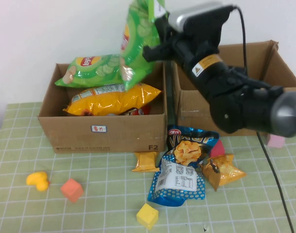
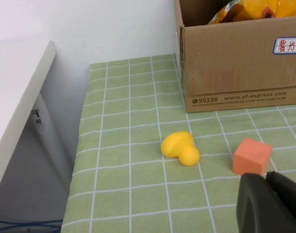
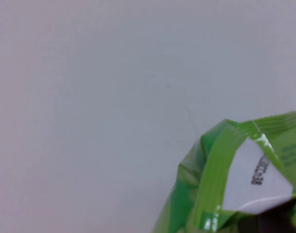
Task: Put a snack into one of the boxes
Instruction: Place the potato chip in the potato chip box, then pick up the biscuit
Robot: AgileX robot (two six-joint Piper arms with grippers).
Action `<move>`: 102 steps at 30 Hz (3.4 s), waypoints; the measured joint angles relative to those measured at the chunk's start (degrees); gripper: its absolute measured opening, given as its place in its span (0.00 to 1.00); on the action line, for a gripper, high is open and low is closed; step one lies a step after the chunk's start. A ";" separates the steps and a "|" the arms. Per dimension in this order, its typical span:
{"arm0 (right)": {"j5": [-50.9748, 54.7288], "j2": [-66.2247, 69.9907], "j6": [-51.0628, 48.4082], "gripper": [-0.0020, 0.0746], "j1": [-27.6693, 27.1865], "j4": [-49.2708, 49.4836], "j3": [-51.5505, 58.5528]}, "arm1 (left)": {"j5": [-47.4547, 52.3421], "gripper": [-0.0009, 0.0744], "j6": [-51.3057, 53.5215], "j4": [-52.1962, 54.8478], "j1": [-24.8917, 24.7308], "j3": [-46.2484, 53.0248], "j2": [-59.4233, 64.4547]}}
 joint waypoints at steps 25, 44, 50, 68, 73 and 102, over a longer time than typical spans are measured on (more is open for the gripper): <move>15.49 9.59 -18.02 0.04 -2.84 -1.44 -3.00 | 0.00 0.01 0.00 0.00 0.00 0.00 0.00; 23.09 15.85 -23.93 0.03 -3.07 -2.71 -13.76 | 0.00 0.01 -0.11 0.10 0.00 0.00 0.00; 25.34 15.85 -27.59 0.03 -3.24 -5.54 -13.99 | 0.00 0.01 -0.11 0.10 0.00 0.00 0.00; 43.75 11.78 -18.39 0.72 -3.48 -0.65 -17.04 | 0.00 0.01 0.02 0.10 0.00 0.00 0.00; 55.74 3.51 -18.29 0.62 -3.48 -0.61 -17.37 | 0.00 0.01 0.02 0.10 0.00 0.00 0.00; 78.04 -64.15 -23.03 0.02 -3.05 10.08 25.85 | 0.00 0.01 0.02 0.10 0.00 0.00 0.00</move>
